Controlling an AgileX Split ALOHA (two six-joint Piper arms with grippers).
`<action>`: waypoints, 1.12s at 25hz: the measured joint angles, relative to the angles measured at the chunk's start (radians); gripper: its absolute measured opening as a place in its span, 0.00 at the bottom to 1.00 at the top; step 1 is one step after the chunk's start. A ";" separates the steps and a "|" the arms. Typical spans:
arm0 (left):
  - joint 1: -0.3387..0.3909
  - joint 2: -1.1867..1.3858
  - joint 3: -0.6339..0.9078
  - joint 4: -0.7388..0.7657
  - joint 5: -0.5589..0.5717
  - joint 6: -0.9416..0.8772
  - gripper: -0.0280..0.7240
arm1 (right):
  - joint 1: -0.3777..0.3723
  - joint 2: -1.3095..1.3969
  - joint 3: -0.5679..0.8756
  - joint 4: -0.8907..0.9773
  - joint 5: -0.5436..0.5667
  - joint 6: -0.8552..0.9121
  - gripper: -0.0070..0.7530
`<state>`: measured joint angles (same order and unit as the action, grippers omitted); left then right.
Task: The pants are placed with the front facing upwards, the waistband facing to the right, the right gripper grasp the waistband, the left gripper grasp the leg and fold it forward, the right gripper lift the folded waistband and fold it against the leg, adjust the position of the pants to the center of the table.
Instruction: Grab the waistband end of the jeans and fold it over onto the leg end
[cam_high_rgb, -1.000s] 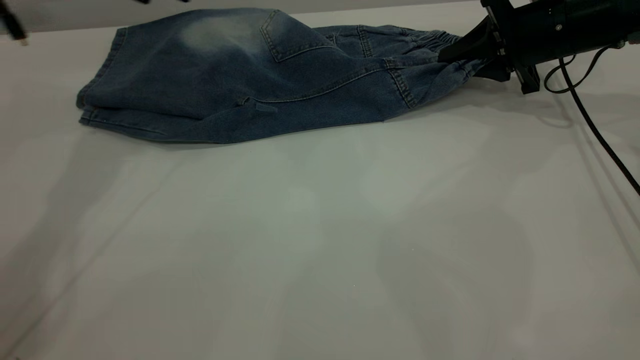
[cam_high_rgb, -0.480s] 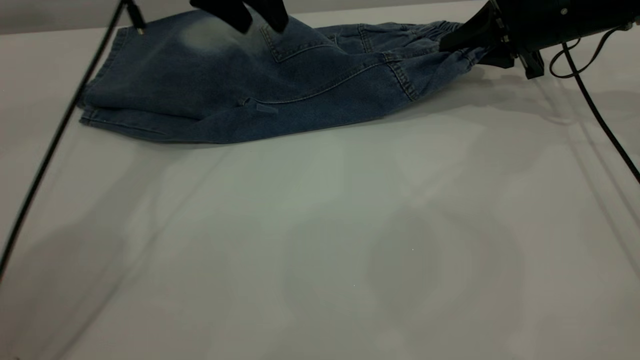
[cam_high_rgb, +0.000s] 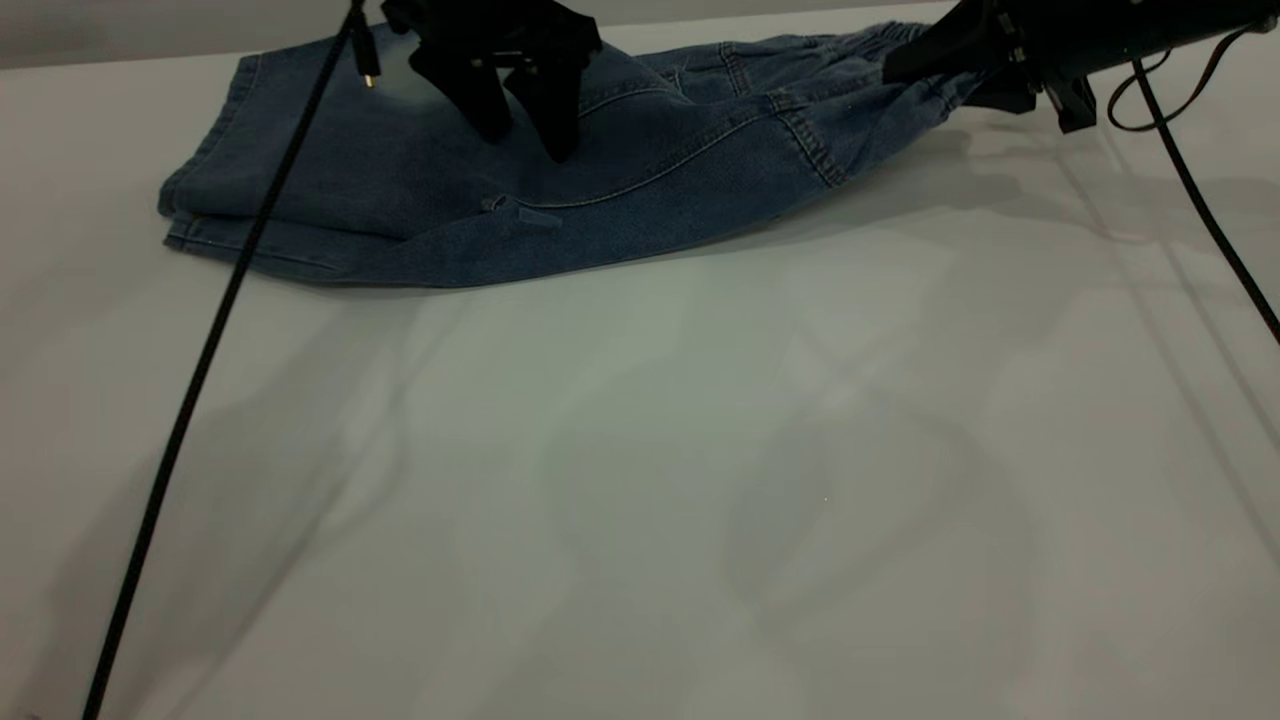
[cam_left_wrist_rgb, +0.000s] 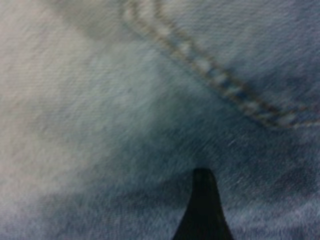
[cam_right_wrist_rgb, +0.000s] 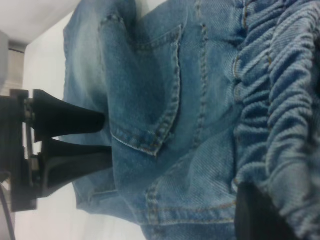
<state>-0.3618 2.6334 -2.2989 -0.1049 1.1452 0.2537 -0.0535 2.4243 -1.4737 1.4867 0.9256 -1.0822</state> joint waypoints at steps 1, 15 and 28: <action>-0.002 0.002 0.000 0.014 -0.005 0.000 0.69 | 0.003 -0.005 0.000 -0.001 0.000 0.000 0.14; -0.012 0.053 0.000 0.026 -0.023 0.002 0.69 | 0.037 -0.105 0.000 -0.012 0.033 0.010 0.14; -0.012 0.052 0.000 0.027 -0.024 0.003 0.69 | 0.220 -0.164 -0.001 0.039 0.045 0.008 0.14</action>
<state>-0.3735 2.6853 -2.2989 -0.0782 1.1216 0.2566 0.1665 2.2600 -1.4745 1.5258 0.9705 -1.0740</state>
